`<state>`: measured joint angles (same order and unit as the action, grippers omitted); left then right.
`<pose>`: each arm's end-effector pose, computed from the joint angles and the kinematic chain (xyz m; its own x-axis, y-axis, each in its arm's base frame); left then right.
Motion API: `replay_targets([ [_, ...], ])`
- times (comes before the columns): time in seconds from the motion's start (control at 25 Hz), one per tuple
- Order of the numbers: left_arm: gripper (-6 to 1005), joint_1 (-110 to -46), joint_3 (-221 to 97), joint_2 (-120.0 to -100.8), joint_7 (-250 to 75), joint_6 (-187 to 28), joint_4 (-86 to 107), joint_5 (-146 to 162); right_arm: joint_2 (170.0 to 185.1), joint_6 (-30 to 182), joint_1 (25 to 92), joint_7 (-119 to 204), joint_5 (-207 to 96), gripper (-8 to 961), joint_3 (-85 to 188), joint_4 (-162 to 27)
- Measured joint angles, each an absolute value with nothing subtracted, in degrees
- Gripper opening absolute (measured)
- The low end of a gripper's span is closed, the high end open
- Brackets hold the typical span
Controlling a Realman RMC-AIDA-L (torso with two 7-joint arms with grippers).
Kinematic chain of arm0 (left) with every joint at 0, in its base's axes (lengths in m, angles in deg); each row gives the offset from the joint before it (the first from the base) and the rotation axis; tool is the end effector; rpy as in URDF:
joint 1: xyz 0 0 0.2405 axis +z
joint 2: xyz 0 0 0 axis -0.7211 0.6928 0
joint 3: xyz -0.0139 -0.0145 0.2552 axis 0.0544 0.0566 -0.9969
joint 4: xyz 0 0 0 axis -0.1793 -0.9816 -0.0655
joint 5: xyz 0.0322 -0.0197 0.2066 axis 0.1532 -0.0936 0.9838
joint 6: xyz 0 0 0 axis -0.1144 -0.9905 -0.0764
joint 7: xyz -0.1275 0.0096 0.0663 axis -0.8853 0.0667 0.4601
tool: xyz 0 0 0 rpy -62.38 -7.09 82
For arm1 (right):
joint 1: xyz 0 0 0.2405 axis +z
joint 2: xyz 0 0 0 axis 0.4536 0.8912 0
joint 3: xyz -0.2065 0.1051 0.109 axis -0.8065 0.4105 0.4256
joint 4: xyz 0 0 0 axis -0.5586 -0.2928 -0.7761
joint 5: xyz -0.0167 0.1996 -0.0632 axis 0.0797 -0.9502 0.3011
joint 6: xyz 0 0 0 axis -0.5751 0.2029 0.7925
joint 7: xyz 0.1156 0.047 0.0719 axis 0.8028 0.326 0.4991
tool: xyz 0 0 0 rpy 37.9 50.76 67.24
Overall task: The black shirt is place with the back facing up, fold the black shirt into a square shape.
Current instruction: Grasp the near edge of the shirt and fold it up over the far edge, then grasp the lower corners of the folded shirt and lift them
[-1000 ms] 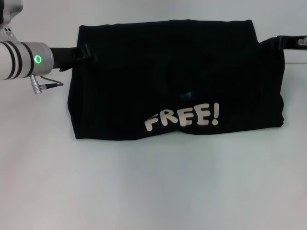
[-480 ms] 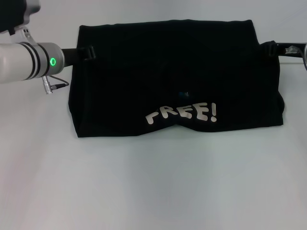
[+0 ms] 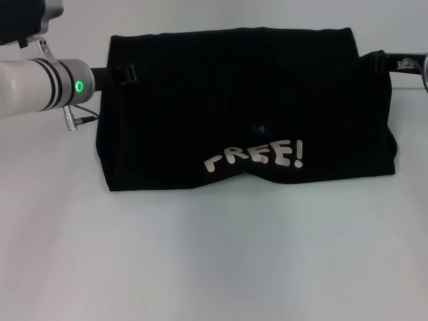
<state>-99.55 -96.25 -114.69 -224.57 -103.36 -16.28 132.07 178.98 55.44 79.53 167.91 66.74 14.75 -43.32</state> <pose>-0.2249 0.4892 0.0057 0.3749 0.6178 0.6912 0.9115 -0.1097 -0.3964 0.2422 0.5012 0.0459 0.5957 -0.5548 -0.5807 -0.7686 -0.1838 -0.6128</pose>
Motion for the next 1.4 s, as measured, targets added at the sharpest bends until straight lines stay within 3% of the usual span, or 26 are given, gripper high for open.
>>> replay_targets([
  [0.8,151,-99.05,-99.0,-114.87,-226.69,-109.24,-19.46,132.14,177.65,52.39,79.64,171.81,68.03,192,10.63,-44.14],
  [0.84,190,-98.82,-98.98,-114.73,-227.7,-110.72,-20.14,132.14,177.61,51.33,79.63,172.28,68.26,193,10.66,-43.57],
  [1.08,441,-94.29,-98.77,-114.5,-232.9,-121.48,-28.72,132.07,176.32,41.37,79.43,178.02,68.38,438,10.99,-39.72],
  [1.16,556,-92.43,-98.15,-114.15,-233.66,-125.65,-31.31,131.75,175.15,37.1,79.41,181.53,68.38,653,10.99,-38.39],
  [1.4,553,-90.21,-89.1,-111.18,-232.87,-140.31,-31.63,133.14,172.53,26.91,79.27,188.74,68.33,718,11.85,-35.62],
])
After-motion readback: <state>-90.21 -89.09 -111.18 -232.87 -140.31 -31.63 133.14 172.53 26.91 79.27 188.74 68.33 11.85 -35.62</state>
